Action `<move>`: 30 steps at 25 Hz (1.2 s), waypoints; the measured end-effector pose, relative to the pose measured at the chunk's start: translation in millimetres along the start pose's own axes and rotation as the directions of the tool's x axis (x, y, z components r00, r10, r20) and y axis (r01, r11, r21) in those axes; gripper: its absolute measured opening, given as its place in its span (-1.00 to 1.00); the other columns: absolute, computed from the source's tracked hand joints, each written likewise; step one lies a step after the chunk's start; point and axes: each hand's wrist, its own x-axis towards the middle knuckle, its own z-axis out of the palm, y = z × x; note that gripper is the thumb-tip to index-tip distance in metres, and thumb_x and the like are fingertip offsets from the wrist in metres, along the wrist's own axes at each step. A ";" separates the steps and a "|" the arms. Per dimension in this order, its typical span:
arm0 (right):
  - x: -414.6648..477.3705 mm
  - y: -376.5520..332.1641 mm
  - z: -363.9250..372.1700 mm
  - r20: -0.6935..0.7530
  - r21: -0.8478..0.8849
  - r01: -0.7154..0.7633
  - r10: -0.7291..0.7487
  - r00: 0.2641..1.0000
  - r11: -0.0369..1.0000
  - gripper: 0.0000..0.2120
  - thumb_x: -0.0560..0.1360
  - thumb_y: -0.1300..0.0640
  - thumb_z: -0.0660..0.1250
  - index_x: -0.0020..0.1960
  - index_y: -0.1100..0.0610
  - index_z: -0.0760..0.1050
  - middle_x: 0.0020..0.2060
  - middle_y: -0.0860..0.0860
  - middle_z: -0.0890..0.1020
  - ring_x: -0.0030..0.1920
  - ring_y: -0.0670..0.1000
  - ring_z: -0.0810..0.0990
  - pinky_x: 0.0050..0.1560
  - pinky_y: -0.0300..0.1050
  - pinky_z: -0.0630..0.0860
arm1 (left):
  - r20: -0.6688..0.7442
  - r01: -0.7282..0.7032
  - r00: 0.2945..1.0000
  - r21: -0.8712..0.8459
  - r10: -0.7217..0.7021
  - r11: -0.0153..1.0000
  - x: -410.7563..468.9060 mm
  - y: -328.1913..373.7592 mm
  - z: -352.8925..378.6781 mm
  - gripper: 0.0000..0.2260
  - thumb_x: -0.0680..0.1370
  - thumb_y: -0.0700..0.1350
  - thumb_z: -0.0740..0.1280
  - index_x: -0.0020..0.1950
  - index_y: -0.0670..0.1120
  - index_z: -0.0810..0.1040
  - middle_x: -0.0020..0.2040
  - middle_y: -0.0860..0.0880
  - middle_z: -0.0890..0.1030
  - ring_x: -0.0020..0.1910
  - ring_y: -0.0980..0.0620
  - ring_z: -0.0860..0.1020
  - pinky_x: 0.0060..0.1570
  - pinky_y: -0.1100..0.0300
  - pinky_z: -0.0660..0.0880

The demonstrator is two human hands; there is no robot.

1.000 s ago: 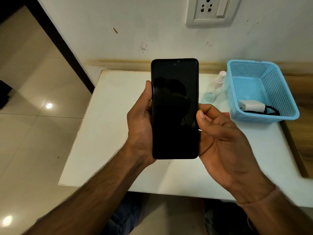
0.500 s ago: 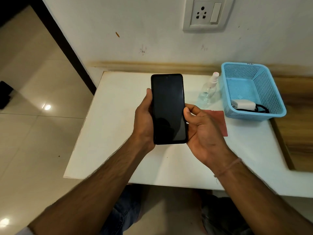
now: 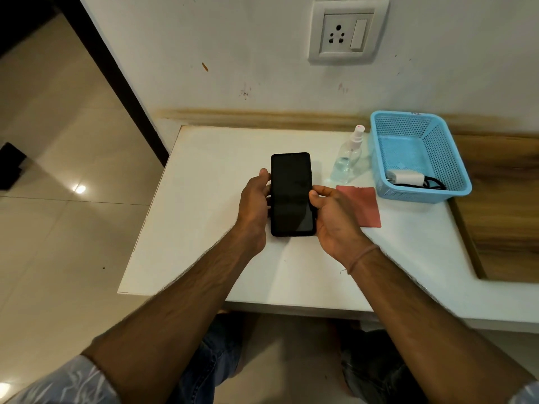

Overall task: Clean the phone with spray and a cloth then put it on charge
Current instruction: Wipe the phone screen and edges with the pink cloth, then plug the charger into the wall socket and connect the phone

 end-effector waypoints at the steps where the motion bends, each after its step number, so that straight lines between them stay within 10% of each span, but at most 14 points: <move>1: 2.6 1.6 0.0 -0.026 -0.062 0.028 -0.029 0.999 0.998 -0.86 0.60 0.23 0.21 0.12 0.17 0.48 0.12 0.17 0.63 0.13 0.20 0.61 0.16 0.22 0.54 | 0.006 0.013 1.000 0.006 -0.013 1.000 -0.1 -0.7 0.3 -0.68 0.69 0.14 0.11 0.15 0.01 0.58 0.11 -0.03 0.67 -0.08 0.03 0.60 -0.22 0.17 0.47; 9: 14.1 9.5 -8.0 -0.047 -0.589 0.228 -0.315 0.948 0.775 -0.76 0.60 0.18 0.20 0.21 0.13 0.54 0.10 0.02 0.62 0.11 0.03 0.58 0.16 -0.08 0.55 | -0.039 -0.072 0.996 0.053 0.074 0.996 -1.4 -2.2 -1.0 -0.64 0.71 0.14 0.06 -0.07 0.03 0.55 -0.42 0.20 0.66 -0.44 0.24 0.64 -0.57 0.40 0.45; 15: 15.4 13.5 -7.9 0.020 -0.686 0.239 -0.311 0.950 0.687 -0.73 0.56 0.22 0.22 0.23 0.16 0.55 -0.01 -0.02 0.60 -0.05 -0.03 0.54 -0.24 -0.42 0.40 | -0.079 0.029 0.997 0.143 -0.018 0.989 5.6 -2.1 0.3 -0.53 0.68 0.20 0.08 0.27 -0.10 0.56 0.19 -0.08 0.63 0.10 -0.07 0.61 -0.14 0.17 0.46; 21: 5.9 -0.6 -8.4 0.079 -0.717 0.199 -0.206 0.975 0.668 -0.70 0.55 0.15 0.26 0.25 0.22 0.50 0.02 0.05 0.61 0.05 0.04 0.56 -0.02 -0.17 0.47 | -0.073 0.070 0.996 0.260 -0.052 0.963 11.4 -6.9 3.1 -0.46 0.63 0.25 0.17 0.43 -0.11 0.46 0.36 -0.12 0.53 0.32 -0.16 0.50 0.38 -0.08 0.41; 27: 0.2 -76.4 -74.7 -0.084 -0.667 0.389 -0.583 0.808 0.635 -0.78 0.44 0.15 0.37 0.08 0.07 0.59 -0.08 -0.02 0.67 -0.06 0.03 0.65 0.11 0.01 0.56 | -0.080 -0.230 0.951 0.464 0.299 0.855 -26.6 -7.1 27.6 -0.68 0.58 0.11 0.30 0.27 0.00 0.56 0.26 -0.02 0.57 0.27 -0.09 0.50 0.34 -0.15 0.39; 30: 14.3 -132.8 -125.5 0.027 -0.790 0.323 -0.497 0.867 0.521 -0.74 0.40 0.14 0.45 0.08 0.04 0.57 -0.01 0.00 0.65 -0.03 0.08 0.64 0.07 0.11 0.59 | 0.106 -0.305 0.952 0.365 0.286 0.880 -40.9 1.2 64.8 -0.76 0.56 0.04 0.37 0.17 -0.02 0.60 0.12 0.06 0.62 0.10 0.05 0.57 0.07 0.11 0.52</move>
